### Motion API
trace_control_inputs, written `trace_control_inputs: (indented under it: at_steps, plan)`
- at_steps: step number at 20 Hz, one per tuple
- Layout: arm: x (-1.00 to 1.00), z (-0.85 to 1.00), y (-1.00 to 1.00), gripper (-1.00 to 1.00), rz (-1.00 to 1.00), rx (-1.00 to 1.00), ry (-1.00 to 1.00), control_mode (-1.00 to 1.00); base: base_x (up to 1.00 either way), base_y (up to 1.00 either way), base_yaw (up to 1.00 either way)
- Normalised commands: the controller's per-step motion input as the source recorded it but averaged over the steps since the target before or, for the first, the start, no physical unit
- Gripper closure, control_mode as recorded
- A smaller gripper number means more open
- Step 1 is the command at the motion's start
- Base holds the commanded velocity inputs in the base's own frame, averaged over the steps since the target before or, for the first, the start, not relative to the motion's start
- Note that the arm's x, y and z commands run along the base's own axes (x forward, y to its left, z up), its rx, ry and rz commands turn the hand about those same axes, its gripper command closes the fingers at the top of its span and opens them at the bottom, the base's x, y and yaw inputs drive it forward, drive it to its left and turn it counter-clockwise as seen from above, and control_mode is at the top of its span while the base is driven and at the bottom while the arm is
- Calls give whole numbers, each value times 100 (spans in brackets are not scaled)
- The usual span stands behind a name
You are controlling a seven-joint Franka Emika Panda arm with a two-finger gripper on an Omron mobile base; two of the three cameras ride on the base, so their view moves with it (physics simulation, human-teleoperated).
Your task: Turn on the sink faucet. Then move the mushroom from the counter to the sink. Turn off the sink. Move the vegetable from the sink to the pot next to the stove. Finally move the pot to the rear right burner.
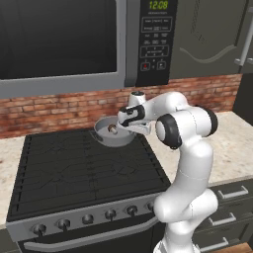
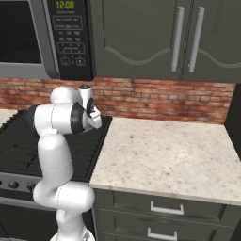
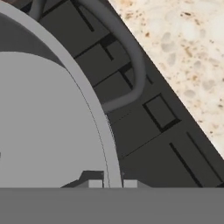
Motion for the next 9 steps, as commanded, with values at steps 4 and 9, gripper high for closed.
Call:
trace_control_inputs:
  at_steps: [4, 9]
  plan:
    - [0, -18, 0, 100, 0, 0, 0, -100, 0, 0, 0]
    - [0, -9, 0, -100, 0, 0, 0, -100, 0, 0, 0]
